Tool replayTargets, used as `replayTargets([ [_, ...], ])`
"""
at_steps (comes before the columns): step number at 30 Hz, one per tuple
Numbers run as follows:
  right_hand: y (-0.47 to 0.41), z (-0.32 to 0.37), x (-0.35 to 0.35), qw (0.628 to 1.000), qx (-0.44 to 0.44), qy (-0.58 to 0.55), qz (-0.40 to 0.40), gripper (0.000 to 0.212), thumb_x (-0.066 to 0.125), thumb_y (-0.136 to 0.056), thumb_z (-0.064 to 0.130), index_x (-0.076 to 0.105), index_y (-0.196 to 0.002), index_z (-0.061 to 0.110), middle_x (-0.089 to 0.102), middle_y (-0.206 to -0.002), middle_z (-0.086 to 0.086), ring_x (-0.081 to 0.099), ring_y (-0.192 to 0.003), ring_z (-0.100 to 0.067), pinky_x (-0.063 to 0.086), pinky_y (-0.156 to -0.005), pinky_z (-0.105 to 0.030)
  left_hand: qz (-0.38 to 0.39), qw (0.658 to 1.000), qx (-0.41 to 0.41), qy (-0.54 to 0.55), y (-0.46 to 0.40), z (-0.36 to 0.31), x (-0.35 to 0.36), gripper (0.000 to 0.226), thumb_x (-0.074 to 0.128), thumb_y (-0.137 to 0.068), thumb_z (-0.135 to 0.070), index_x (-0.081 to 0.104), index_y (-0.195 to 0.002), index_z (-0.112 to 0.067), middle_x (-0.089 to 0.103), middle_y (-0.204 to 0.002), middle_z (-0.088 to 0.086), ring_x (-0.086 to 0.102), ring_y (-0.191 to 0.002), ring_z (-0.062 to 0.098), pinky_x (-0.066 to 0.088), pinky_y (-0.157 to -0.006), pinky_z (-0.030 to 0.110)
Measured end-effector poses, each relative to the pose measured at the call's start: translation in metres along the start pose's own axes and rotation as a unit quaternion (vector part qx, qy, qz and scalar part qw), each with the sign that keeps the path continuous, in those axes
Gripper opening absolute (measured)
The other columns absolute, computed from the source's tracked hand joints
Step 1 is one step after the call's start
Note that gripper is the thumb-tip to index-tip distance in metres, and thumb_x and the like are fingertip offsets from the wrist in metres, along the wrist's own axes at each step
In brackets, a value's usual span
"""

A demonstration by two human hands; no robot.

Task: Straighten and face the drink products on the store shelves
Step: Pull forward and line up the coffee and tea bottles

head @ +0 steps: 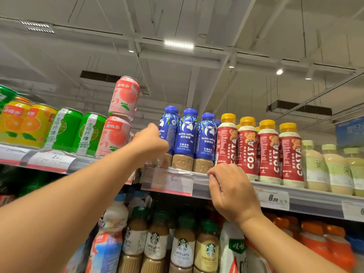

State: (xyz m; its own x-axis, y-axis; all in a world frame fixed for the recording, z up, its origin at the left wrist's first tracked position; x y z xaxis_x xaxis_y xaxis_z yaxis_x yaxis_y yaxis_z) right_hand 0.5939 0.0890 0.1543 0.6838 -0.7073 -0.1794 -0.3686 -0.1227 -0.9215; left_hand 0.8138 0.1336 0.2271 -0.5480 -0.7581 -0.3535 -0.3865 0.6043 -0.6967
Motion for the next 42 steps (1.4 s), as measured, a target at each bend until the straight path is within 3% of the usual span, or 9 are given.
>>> replayTargets([
  [3,0.0,-0.001,-0.001,1.0,0.004,0.002,0.0,0.018,0.044,-0.091,0.024,0.06,-0.088,0.017,0.057,-0.082,0.003,0.048,-0.075,-0.018,0.039,-0.071,-0.03,0.041,0.998,-0.004,0.037,-0.006,0.0,0.009,0.011,0.059,-0.077,-0.007,0.056,-0.087,-0.01,0.066,-0.089,0.018,0.055,-0.071,0.026,0.043,-0.063,0.031],
  [11,0.0,0.0,-0.001,1.0,0.01,0.005,0.005,0.02,0.043,-0.092,0.025,0.06,-0.088,0.016,0.057,-0.082,0.002,0.048,-0.074,-0.019,0.042,-0.069,-0.034,-0.009,1.0,0.014,0.015,-0.002,0.003,0.013,0.044,0.074,-0.077,-0.02,0.047,-0.111,-0.014,0.063,-0.097,0.006,0.061,-0.08,0.022,0.046,-0.059,0.03],
  [16,0.001,0.001,-0.001,1.0,0.006,0.009,0.003,0.021,0.043,-0.091,0.024,0.061,-0.088,0.015,0.058,-0.082,0.001,0.048,-0.074,-0.02,0.041,-0.069,-0.035,-0.037,0.996,0.046,-0.066,0.01,0.0,0.013,0.057,0.072,-0.082,-0.03,0.039,-0.125,-0.012,0.057,-0.12,0.014,0.057,-0.104,0.032,0.05,-0.087,0.041],
  [21,0.001,0.003,-0.002,1.0,0.006,0.027,0.002,0.02,0.045,-0.09,0.02,0.062,-0.087,0.011,0.06,-0.083,-0.004,0.05,-0.075,-0.025,0.037,-0.069,-0.035,-0.173,0.928,0.297,-0.147,0.073,-0.01,0.03,0.054,0.058,-0.088,-0.02,0.046,-0.137,-0.002,0.048,-0.134,0.021,0.047,-0.12,0.039,0.04,-0.1,0.048],
  [23,0.002,0.005,-0.002,0.999,0.009,0.037,0.006,0.018,0.048,-0.09,0.017,0.063,-0.088,0.008,0.061,-0.083,-0.007,0.051,-0.076,-0.028,0.034,-0.071,-0.035,-0.146,0.897,0.365,-0.203,0.099,-0.003,0.053,0.047,0.053,-0.091,-0.021,0.051,-0.132,0.001,0.052,-0.133,0.021,0.049,-0.121,0.039,0.039,-0.102,0.048],
  [29,0.005,0.006,-0.005,0.998,0.036,0.014,0.044,0.018,0.048,-0.092,0.016,0.062,-0.096,0.006,0.061,-0.093,-0.01,0.052,-0.086,-0.029,0.032,-0.077,-0.033,-0.091,0.898,0.324,-0.283,0.114,0.01,0.077,0.046,0.039,-0.099,-0.025,0.044,-0.139,-0.003,0.051,-0.134,0.016,0.043,-0.128,0.035,0.019,-0.115,0.05],
  [32,0.019,0.012,-0.008,0.994,0.08,-0.038,0.057,0.031,0.049,-0.089,0.006,0.061,-0.118,0.001,0.061,-0.119,-0.013,0.053,-0.113,-0.03,0.031,-0.102,-0.035,-0.08,0.903,0.311,-0.286,0.112,0.009,0.076,0.049,0.037,-0.099,-0.027,0.037,-0.144,-0.007,0.045,-0.14,0.014,0.035,-0.135,0.034,0.012,-0.118,0.052],
  [35,0.055,0.027,-0.016,0.972,0.141,-0.158,0.106,0.053,0.046,-0.084,-0.009,0.049,-0.136,-0.002,0.04,-0.149,-0.016,0.028,-0.143,-0.027,0.008,-0.121,-0.034,-0.093,0.891,0.324,-0.303,0.136,0.02,0.077,0.058,0.041,-0.096,-0.021,0.024,-0.15,-0.007,0.029,-0.155,0.014,0.02,-0.146,0.032,0.004,-0.118,0.052],
  [42,0.238,0.042,-0.046,0.948,0.13,-0.102,0.273,0.049,0.059,-0.082,-0.008,0.055,-0.13,-0.002,0.044,-0.145,-0.019,0.036,-0.138,-0.035,0.023,-0.117,-0.044,0.085,0.92,0.264,-0.279,0.285,0.117,0.129,0.058,0.05,-0.09,-0.021,0.038,-0.143,-0.002,0.03,-0.153,0.023,0.023,-0.143,0.04,0.019,-0.116,0.054],
])
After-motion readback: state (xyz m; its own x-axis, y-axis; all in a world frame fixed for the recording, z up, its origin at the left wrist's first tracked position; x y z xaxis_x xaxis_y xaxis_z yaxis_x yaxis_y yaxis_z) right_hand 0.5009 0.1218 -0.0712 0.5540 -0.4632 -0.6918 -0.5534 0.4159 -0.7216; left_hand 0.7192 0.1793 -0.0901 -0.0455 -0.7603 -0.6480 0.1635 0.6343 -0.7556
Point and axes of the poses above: each hand's wrist, its own y-axis away from the middle knuckle, its own x-axis out of the palm, z = x × y, the point moved 4 cm from there along -y, towards the middle knuckle
